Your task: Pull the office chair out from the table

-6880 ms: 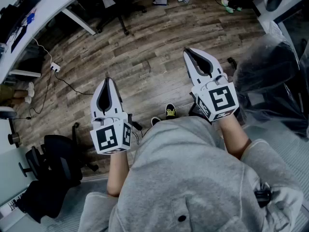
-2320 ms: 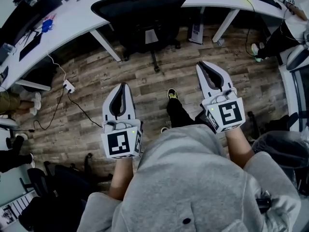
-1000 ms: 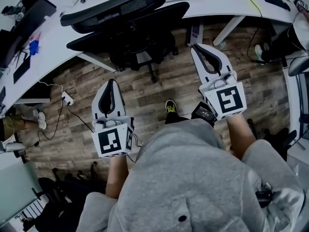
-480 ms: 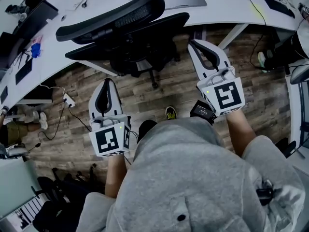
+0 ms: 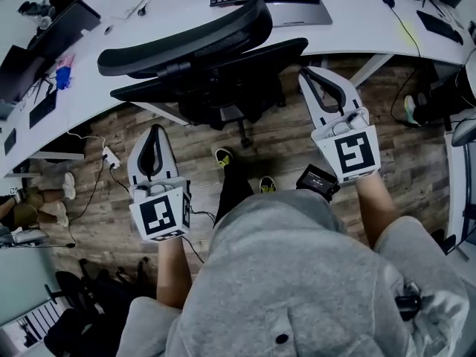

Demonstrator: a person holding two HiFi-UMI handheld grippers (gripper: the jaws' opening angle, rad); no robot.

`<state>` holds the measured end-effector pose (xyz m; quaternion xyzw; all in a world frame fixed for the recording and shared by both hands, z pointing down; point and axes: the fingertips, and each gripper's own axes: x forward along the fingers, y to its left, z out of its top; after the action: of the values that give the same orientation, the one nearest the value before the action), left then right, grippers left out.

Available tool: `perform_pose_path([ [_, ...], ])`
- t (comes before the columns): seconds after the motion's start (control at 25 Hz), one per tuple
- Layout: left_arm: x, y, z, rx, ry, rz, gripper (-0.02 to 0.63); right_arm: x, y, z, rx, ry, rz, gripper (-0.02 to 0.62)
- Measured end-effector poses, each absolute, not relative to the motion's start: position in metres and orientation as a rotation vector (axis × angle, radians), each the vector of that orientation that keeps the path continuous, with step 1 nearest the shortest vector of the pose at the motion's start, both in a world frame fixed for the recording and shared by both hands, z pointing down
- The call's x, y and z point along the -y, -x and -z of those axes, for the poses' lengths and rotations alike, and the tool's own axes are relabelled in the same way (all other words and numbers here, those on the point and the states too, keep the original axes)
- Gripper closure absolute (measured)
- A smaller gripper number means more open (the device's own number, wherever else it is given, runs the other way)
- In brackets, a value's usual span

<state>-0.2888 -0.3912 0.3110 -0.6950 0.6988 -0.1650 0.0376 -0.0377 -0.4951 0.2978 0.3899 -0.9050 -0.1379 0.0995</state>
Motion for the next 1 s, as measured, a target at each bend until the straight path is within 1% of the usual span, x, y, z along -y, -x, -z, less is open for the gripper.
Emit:
perform_pose_path([
  [0.16,0.411,0.313,-0.310,-2.139,2.095,0.553,0.591,0.514,0.046,-0.300,2.617,-1.124,0.447,0.555],
  [0.32,0.432,0.332,-0.315,-2.072,2.061,0.702,0.589,0.533,0.058,-0.311,2.542,-1.017,0.498,0.552],
  [0.36,0.437,0.337,-0.316,-2.050,2.043,0.749,0.589,0.538,0.061,-0.316,2.513,-0.973,0.516,0.545],
  [0.4,0.442,0.343,-0.318,-2.026,2.024,0.801,0.582,0.542,0.064,-0.321,2.480,-0.925,0.538,0.509],
  [0.44,0.447,0.350,-0.320,-2.001,2.011,0.858,0.559,0.546,0.066,-0.326,2.444,-0.881,0.560,0.465],
  [0.48,0.451,0.357,-0.325,-1.974,2.006,0.921,0.517,0.550,0.068,-0.331,2.408,-0.843,0.581,0.446],
  [0.56,0.460,0.372,-0.337,-1.920,2.005,1.046,0.416,0.557,0.071,-0.340,2.336,-0.780,0.617,0.423],
  [0.64,0.468,0.385,-0.347,-1.857,1.984,1.166,0.346,0.563,0.074,-0.348,2.282,-0.714,0.637,0.395],
  [0.68,0.472,0.392,-0.350,-1.822,1.956,1.235,0.322,0.566,0.076,-0.352,2.261,-0.679,0.640,0.388],
  [0.8,0.482,0.412,-0.361,-1.725,1.863,1.440,0.270,0.572,0.082,-0.362,2.218,-0.575,0.629,0.373],
  [1.0,0.501,0.427,-0.382,-1.626,1.896,1.580,0.261,0.578,0.087,-0.374,2.144,-0.459,0.608,0.365],
])
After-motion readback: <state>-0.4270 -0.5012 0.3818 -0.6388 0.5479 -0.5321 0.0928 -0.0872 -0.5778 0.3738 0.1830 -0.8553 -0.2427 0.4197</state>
